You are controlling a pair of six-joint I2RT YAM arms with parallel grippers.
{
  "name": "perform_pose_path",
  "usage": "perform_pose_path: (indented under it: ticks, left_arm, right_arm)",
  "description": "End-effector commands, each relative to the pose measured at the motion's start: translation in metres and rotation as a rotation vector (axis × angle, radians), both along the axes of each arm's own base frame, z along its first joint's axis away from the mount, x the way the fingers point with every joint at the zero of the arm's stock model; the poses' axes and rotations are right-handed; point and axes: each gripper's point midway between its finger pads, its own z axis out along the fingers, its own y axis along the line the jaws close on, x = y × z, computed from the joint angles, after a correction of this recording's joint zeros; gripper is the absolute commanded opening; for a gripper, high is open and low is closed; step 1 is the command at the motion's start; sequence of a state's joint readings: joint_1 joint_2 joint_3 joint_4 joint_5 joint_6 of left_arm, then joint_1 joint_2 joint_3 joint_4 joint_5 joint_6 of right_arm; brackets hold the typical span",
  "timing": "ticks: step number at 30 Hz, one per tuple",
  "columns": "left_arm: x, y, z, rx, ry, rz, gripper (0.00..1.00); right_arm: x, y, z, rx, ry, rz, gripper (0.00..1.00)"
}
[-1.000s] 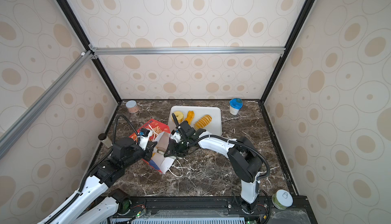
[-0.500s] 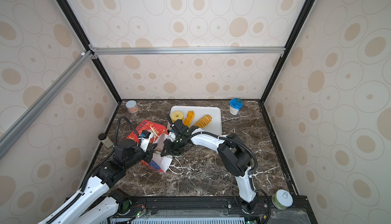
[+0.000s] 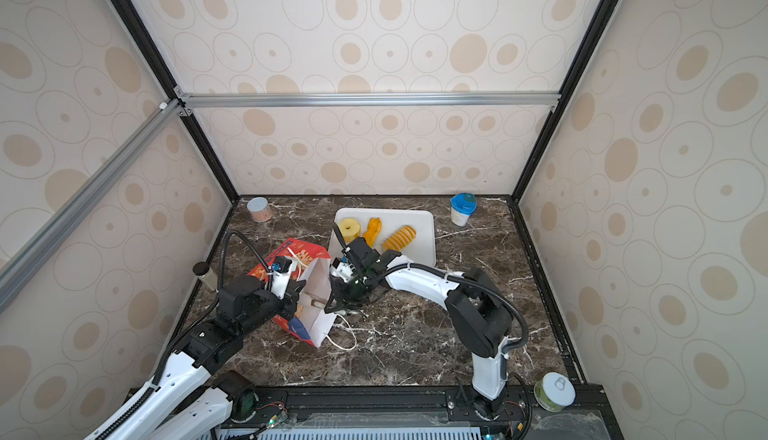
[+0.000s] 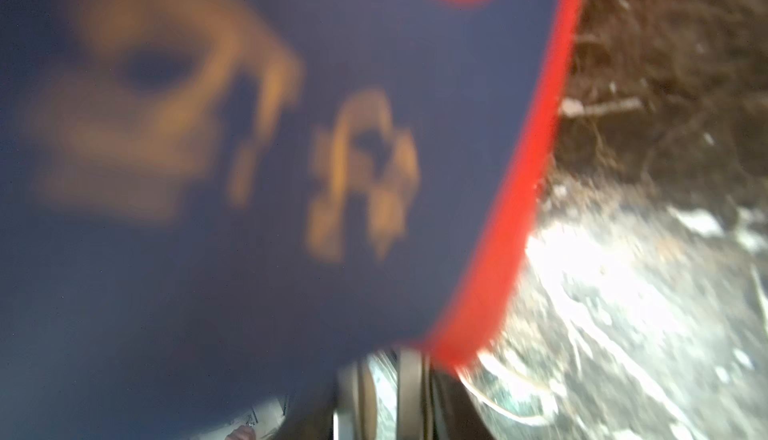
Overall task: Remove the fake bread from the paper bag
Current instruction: 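Push the tongs into the bag and pinch the sugar-coated round bread, then pull the sugar-coated bread out and lower it onto the white tray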
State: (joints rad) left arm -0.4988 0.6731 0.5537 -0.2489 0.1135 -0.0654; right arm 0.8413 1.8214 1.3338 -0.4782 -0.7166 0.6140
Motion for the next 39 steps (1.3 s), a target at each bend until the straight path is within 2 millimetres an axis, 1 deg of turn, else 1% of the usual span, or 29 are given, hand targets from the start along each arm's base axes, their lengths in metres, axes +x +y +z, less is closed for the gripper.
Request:
perform_pose_path:
  ticks: [1, 6, 9, 12, 16, 20, 25, 28, 32, 36, 39]
  left_arm:
    - [0.002, -0.003, 0.014, -0.004, -0.049, -0.012, 0.0]
    - [0.004, -0.003, 0.013, -0.003, -0.036, -0.002, 0.0]
    - [0.008, 0.0, 0.014, -0.011, -0.045, 0.025, 0.0]
    - [0.012, 0.003, 0.017, -0.02, -0.056, 0.058, 0.0]
    - [0.02, 0.01, 0.02, -0.019, -0.056, 0.123, 0.0]
    - [0.027, 0.009, 0.023, -0.029, -0.046, 0.145, 0.0]
    - [0.036, 0.018, 0.023, -0.02, -0.016, 0.226, 0.0]
    - [0.044, 0.024, 0.032, -0.023, -0.028, 0.274, 0.0]
    - [0.056, 0.032, 0.038, -0.011, -0.03, 0.338, 0.0]
    - [0.069, 0.043, 0.038, -0.011, -0.033, 0.406, 0.0]
    - [0.079, 0.055, 0.039, -0.04, -0.042, 0.469, 0.0]
  right_arm:
    - [-0.016, -0.02, 0.017, -0.01, -0.049, 0.026, 0.0]
    - [-0.028, -0.041, 0.03, -0.027, -0.085, 0.022, 0.0]
    - [-0.03, -0.049, 0.036, -0.032, -0.111, 0.015, 0.0]
    - [-0.03, -0.054, 0.042, -0.039, -0.137, 0.012, 0.0]
    - [-0.03, -0.055, 0.049, -0.018, -0.146, 0.009, 0.0]
    - [-0.023, -0.056, 0.057, 0.008, -0.165, -0.005, 0.0]
    - [-0.017, -0.056, 0.071, 0.052, -0.168, -0.015, 0.0]
    - [-0.016, -0.061, 0.079, 0.036, -0.187, -0.012, 0.0]
    - [-0.011, -0.072, 0.093, 0.049, -0.205, -0.037, 0.0]
    - [-0.003, -0.087, 0.115, 0.128, -0.203, -0.092, 0.0]
    - [0.005, -0.103, 0.13, 0.18, -0.203, -0.146, 0.0]
